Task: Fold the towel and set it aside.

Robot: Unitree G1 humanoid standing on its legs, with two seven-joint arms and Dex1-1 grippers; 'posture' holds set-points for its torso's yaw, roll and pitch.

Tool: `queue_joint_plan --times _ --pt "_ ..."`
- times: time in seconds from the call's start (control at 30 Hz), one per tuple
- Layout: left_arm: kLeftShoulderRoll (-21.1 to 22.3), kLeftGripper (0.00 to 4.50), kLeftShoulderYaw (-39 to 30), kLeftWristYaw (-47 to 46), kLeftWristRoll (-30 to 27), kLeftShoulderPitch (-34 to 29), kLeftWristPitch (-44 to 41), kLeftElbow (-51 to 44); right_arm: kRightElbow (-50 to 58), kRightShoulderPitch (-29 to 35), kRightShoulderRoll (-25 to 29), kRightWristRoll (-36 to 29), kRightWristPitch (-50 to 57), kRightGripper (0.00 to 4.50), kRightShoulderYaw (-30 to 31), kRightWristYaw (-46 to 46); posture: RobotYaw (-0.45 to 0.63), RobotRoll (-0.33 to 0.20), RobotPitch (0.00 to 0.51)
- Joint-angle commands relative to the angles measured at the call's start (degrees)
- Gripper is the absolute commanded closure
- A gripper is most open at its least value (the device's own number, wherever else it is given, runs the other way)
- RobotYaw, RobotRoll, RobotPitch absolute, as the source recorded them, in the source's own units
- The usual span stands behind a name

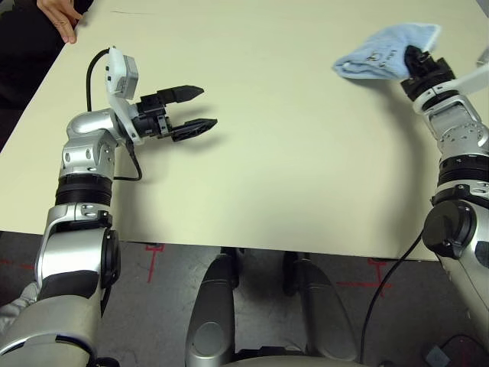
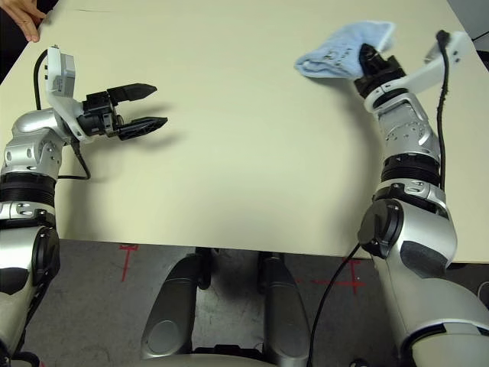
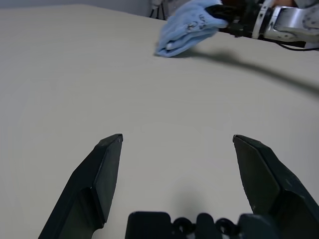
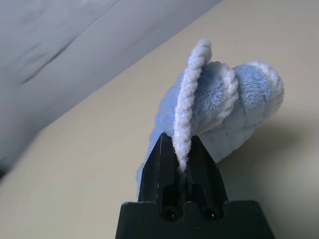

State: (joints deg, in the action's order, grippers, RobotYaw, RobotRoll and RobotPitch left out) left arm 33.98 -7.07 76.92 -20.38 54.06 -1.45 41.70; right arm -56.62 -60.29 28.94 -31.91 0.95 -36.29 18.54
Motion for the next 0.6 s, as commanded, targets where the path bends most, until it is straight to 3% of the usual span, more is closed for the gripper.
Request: queue_joint_plan --times 0.03,0.3,0.6 --pt "0.0 0.00 0.1 3.6 -0.9 0.3 -0.1 0.2 -2.6 1.4 0.8 -0.3 -3.0 4.49 -1.7 -3.0 0.01 0.000 0.293" --pt "0.2 0.00 3.1 13.0 0.0 0.0 2.8 -0.6 -4.0 4.0 0.3 -3.1 -2.0 4.49 -5.0 -7.3 0.00 0.000 0.302" --pt "0.3 0.00 3.4 13.9 0.4 0.9 3.1 0.0 5.3 8.5 -3.5 -7.8 3.7 4.49 -6.8 -10.9 0.00 0.000 0.293"
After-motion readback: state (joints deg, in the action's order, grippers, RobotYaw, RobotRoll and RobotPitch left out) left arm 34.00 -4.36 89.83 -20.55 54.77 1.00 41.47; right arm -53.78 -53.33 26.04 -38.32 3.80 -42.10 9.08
